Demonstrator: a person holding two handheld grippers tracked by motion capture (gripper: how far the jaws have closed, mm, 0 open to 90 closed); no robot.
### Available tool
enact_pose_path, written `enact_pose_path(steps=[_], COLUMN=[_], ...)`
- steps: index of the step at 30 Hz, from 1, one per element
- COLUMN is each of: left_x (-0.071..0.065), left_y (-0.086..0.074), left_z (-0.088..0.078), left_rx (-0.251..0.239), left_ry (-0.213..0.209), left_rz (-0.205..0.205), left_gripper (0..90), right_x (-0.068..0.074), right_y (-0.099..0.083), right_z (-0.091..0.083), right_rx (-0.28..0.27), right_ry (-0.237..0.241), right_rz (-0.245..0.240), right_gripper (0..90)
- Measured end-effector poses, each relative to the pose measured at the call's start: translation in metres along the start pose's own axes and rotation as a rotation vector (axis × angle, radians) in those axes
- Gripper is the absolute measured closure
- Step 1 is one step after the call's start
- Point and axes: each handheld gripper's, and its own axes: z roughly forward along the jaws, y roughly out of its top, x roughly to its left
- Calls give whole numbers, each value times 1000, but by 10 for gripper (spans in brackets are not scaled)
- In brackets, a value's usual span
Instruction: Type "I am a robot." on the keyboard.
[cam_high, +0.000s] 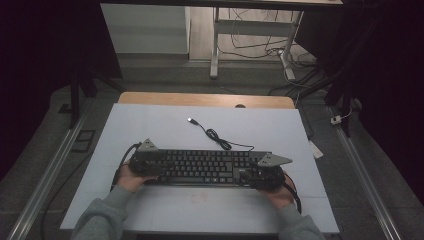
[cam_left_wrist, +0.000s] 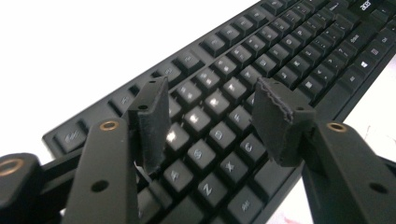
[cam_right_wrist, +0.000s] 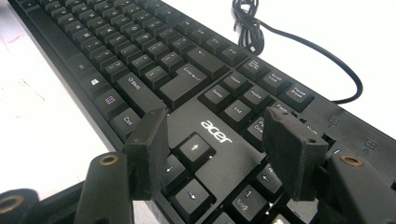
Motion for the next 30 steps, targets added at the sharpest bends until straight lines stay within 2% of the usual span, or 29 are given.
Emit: enact_pose_path(steps=[4,7,12,15,23,30], left_x=[-1,2,4,3,-1,-3], left_y=[6,11,14,13,13,13], left_z=[6,10,17,20,31,34], left_rx=[23,35,62,89,117,119], left_ry=[0,-3,-17,-23,-10,1], left_rz=[34,32,39,46,66,68], left_gripper=[530,610,806,881,886,886], right_x=[0,0,0,0,0,0], right_y=[0,0,0,0,0,-1], right_z=[0,0,0,0,1,1], right_rx=[-2,-1,0,1,3,7], right_ry=[2,4,-1,1,0,-1], right_rz=[-1,-3,0,-1,-6,-4], right_gripper=[418,417,418,418,419,419])
